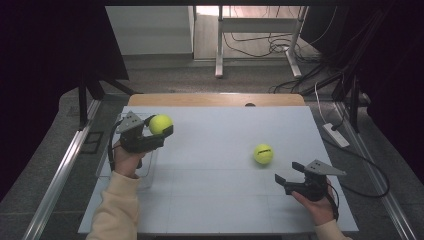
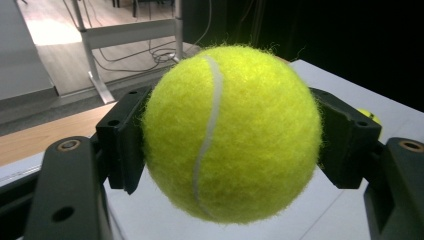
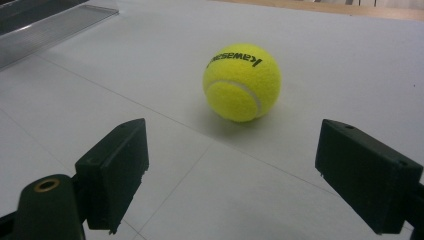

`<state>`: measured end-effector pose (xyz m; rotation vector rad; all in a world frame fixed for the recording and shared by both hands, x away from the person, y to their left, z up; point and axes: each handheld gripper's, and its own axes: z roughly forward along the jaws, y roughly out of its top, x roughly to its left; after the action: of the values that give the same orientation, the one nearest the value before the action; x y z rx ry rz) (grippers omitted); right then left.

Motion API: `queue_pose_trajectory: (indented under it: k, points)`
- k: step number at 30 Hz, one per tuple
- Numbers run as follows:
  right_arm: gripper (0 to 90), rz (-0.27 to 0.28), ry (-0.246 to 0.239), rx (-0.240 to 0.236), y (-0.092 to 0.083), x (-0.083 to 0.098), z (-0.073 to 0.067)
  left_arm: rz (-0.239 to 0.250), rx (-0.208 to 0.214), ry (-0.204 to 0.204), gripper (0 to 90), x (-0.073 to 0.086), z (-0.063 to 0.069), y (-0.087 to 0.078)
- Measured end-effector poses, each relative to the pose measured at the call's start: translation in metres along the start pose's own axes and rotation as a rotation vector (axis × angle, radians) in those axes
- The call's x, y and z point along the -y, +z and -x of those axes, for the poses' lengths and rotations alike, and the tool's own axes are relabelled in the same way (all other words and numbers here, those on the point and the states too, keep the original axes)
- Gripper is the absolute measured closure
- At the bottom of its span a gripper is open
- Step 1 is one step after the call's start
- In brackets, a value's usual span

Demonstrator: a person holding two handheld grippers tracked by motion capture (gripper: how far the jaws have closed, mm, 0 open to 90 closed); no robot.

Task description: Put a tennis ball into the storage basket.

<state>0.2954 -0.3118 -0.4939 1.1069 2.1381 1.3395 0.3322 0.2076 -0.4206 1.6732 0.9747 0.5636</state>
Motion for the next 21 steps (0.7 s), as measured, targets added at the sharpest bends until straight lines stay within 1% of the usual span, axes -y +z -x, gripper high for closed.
queue_pose_trajectory:
  k: [4,5,9,11,16,21]
  points:
    - [14.0,0.000,0.000,-0.001,0.000,0.000,0.000,-0.011,-0.022,-0.005,26.1,-0.002,-0.008,-0.001]
    - [14.0,0.000,-0.001,-0.001,0.000,0.000,0.000,-0.011,-0.022,-0.005,26.1,-0.002,-0.008,-0.001]
    - [14.0,0.002,-0.001,-0.001,0.000,0.000,0.000,-0.019,-0.039,-0.018,26.1,-0.005,-0.017,-0.002]
    - [14.0,0.002,-0.002,0.000,-0.001,0.000,0.000,-0.024,-0.049,-0.018,26.1,-0.006,-0.020,-0.003]
    - [14.0,0.003,0.003,0.000,-0.001,0.000,0.000,-0.025,-0.060,-0.023,26.2,-0.008,-0.024,-0.004]
    - [14.0,0.003,0.000,-0.001,-0.001,-0.001,0.000,-0.036,-0.077,-0.022,26.2,-0.009,-0.028,-0.004]
